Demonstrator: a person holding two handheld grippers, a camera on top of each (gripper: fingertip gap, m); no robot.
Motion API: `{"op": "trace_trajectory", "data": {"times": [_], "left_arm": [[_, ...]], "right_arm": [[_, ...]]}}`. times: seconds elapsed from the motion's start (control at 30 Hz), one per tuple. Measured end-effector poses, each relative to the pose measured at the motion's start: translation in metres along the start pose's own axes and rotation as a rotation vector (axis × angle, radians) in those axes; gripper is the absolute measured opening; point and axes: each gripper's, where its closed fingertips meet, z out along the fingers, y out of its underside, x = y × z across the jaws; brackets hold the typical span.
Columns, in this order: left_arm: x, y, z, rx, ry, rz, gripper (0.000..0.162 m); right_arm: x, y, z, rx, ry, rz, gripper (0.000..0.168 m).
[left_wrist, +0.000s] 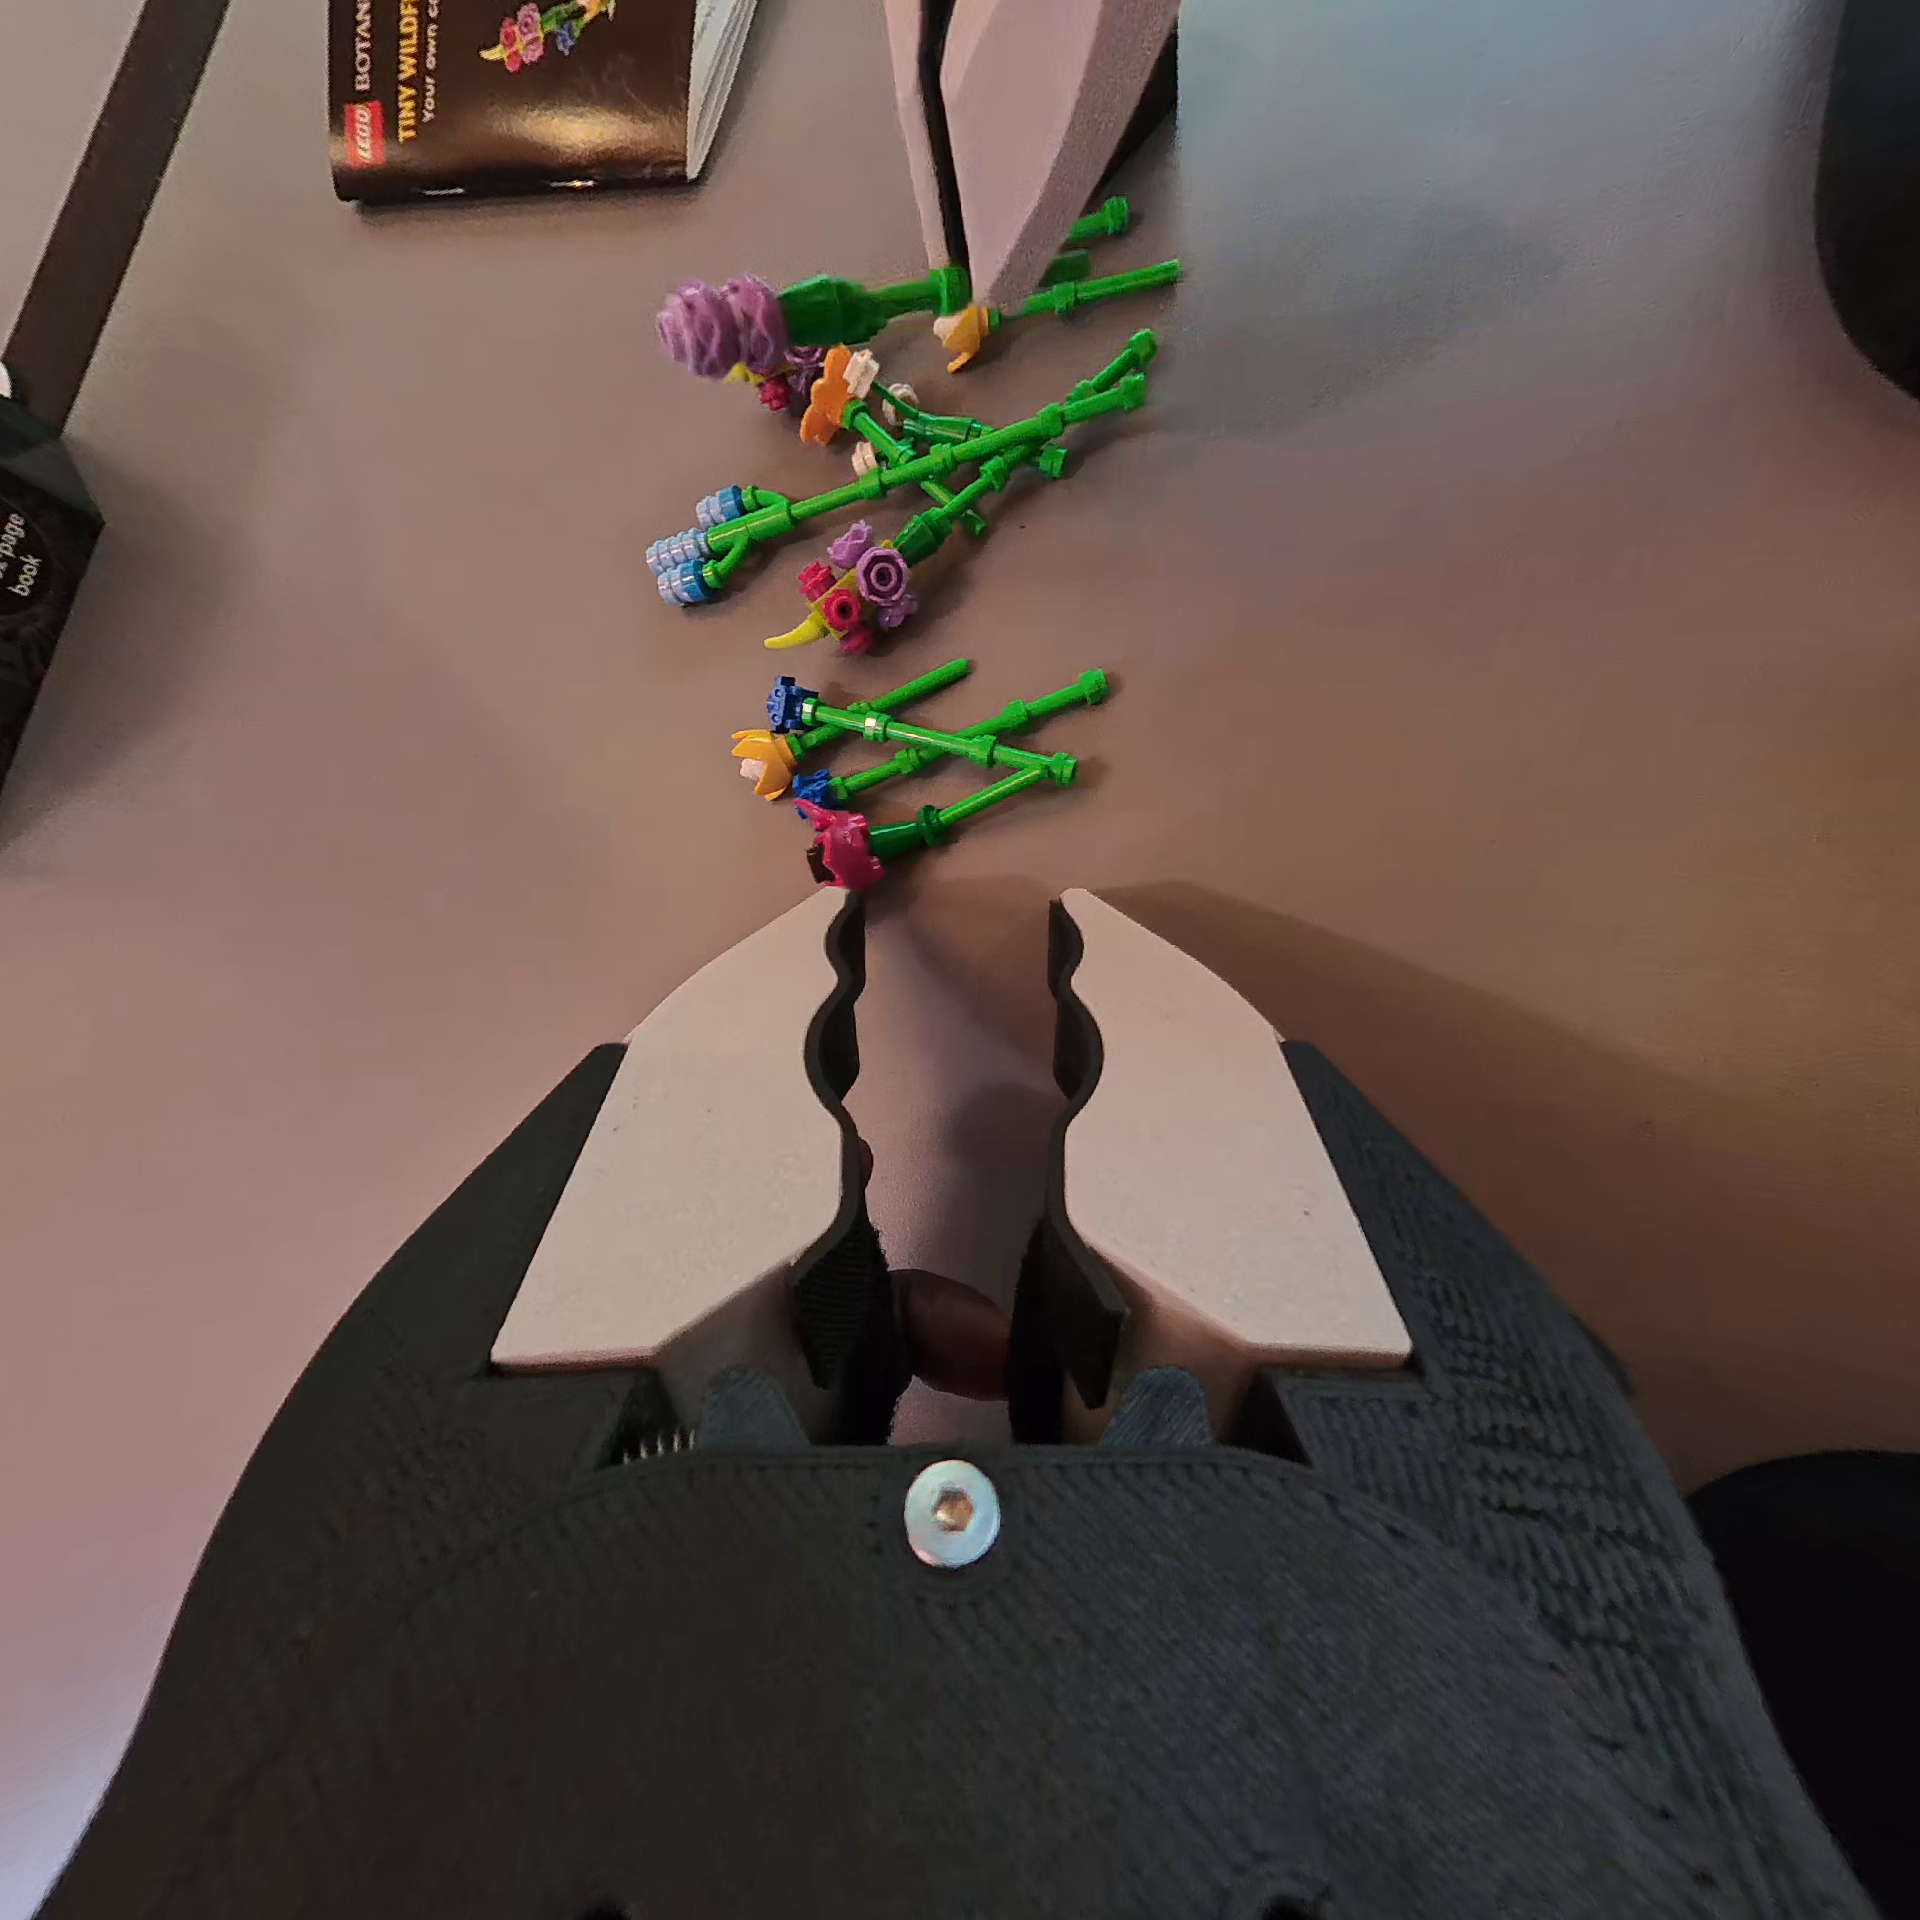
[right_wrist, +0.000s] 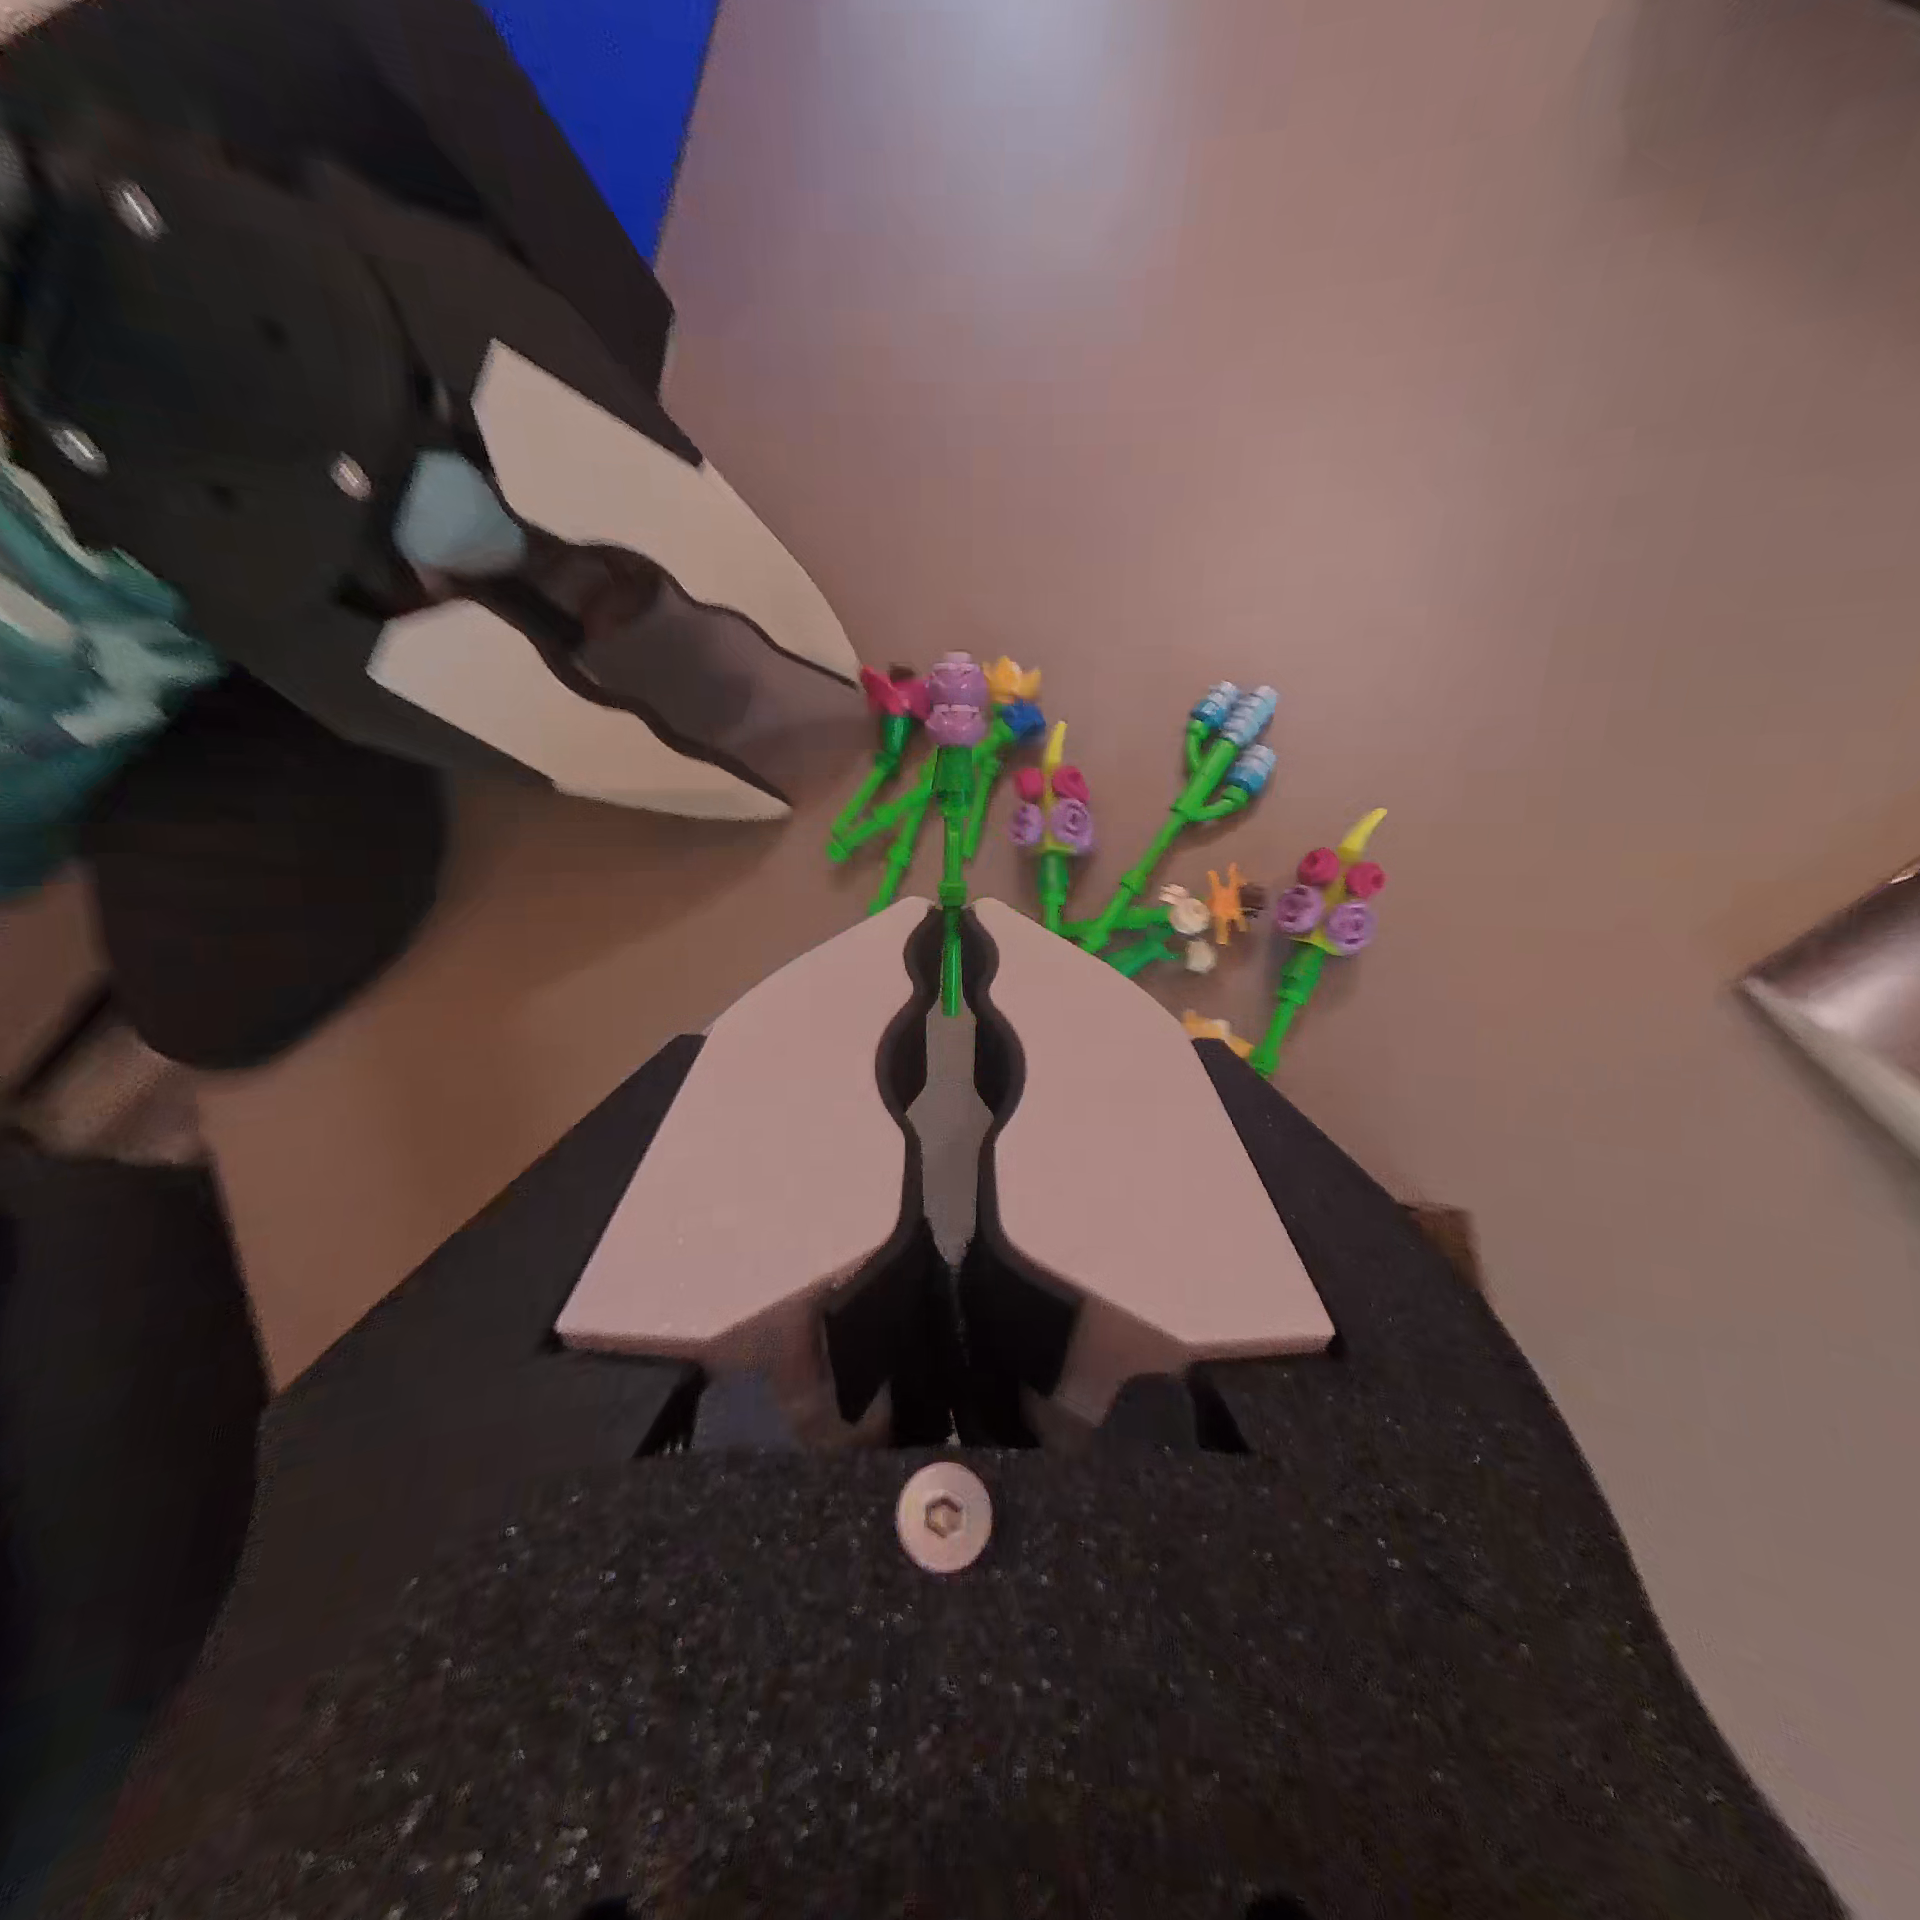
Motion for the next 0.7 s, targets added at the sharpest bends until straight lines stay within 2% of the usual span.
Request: {"op": "trace_trajectory", "data": {"times": [0.2, 0.37, 0.47, 0.53, 0.7], "left_arm": [[-0.005, 0.003, -0.002, 0.003, -0.021, 0.007, 0.034], [-0.004, 0.002, -0.002, 0.008, -0.024, 0.021, 0.034], [-0.004, 0.001, -0.002, 0.009, -0.025, 0.027, 0.034], [-0.003, 0.001, -0.002, 0.008, -0.021, 0.026, 0.034], [-0.002, 0.001, -0.001, 0.009, -0.013, 0.009, 0.033]], "right_arm": [[-0.012, -0.009, 0.011, 0.146, -0.057, 0.221, 0.003], [-0.012, 0.000, 0.026, 0.116, -0.032, 0.273, 0.003], [-0.007, 0.003, 0.032, 0.093, 0.023, 0.271, 0.003], [-0.005, 0.002, 0.033, 0.083, 0.049, 0.258, 0.011], [-0.008, 0.011, 0.029, -0.029, 0.161, 0.093, 0.019]]}}
